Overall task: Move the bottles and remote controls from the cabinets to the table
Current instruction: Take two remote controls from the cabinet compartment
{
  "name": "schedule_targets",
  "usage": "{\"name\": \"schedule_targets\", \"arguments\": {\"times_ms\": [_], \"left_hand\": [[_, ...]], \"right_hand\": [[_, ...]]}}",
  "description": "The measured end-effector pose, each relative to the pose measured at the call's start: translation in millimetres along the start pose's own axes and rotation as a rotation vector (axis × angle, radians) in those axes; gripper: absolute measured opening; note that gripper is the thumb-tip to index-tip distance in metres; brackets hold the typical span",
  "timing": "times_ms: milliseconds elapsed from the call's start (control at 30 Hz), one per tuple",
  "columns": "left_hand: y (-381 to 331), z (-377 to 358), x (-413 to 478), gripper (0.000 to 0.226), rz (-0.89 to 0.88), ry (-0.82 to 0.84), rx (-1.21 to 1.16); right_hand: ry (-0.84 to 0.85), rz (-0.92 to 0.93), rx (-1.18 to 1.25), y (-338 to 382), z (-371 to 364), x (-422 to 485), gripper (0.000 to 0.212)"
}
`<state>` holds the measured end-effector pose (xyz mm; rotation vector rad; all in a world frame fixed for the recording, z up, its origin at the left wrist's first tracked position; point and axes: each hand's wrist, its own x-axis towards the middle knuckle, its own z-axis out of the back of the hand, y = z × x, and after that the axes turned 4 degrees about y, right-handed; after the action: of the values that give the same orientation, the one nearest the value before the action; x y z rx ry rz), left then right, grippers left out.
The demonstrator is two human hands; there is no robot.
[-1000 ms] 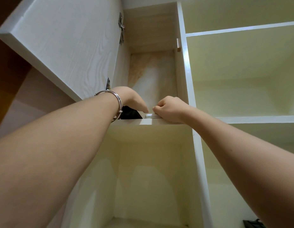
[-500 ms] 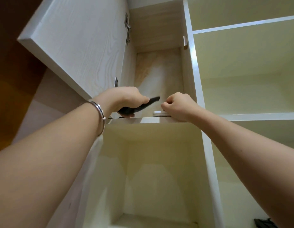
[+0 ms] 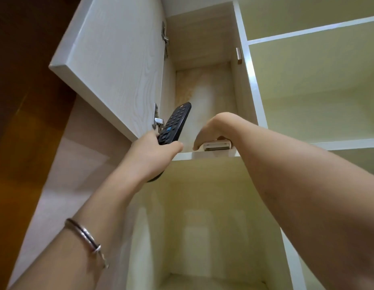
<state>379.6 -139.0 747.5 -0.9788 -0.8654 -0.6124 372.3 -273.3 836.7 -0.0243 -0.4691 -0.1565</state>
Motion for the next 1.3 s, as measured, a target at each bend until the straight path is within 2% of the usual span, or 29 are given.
{"name": "schedule_targets", "arguments": {"times_ms": [167,333,467,567,667,800,933,1033,1133,1200,1300], "left_hand": [[7,11,-7,0.027,0.038,-0.045,-0.027],[9,4,-14,0.029,0.07,-0.062,-0.02],[13,-5,-15,0.032,0.127,-0.029,-0.05],[15,-7,-16,0.032,0.143,-0.037,-0.02],[18,-7,-15,0.034,0.135,-0.043,-0.044],[16,-7,-14,0.039,0.124,-0.05,-0.184],[3,-13,-22,0.022,0.072,-0.053,-0.331],[-8,-25,-40,0.021,0.05,0.033,-0.454],[-13,-42,-72,0.013,0.053,0.156,-0.548],[-13,-57,-102,0.018,0.069,0.276,-0.594],[-7,-82,-163,0.012,0.066,0.522,-0.642]], "right_hand": [[0.059,0.028,0.037,0,6,-7,0.025],[0.064,0.006,-0.061,7,10,-1,0.014],[0.069,-0.009,-0.257,15,1,22,0.023],[0.034,0.007,-0.285,10,0,21,0.024],[-0.072,0.051,-0.104,-3,9,4,0.033],[-0.327,0.181,0.275,-28,20,-7,0.045],[-0.469,0.277,0.518,-45,5,-39,0.048],[-0.52,0.216,0.587,-53,-23,-77,0.055],[-0.475,0.092,0.592,-69,-60,-130,0.046],[-0.456,-0.013,0.583,-83,-88,-172,0.04],[-0.456,-0.231,0.566,-103,-133,-249,0.047]]}}
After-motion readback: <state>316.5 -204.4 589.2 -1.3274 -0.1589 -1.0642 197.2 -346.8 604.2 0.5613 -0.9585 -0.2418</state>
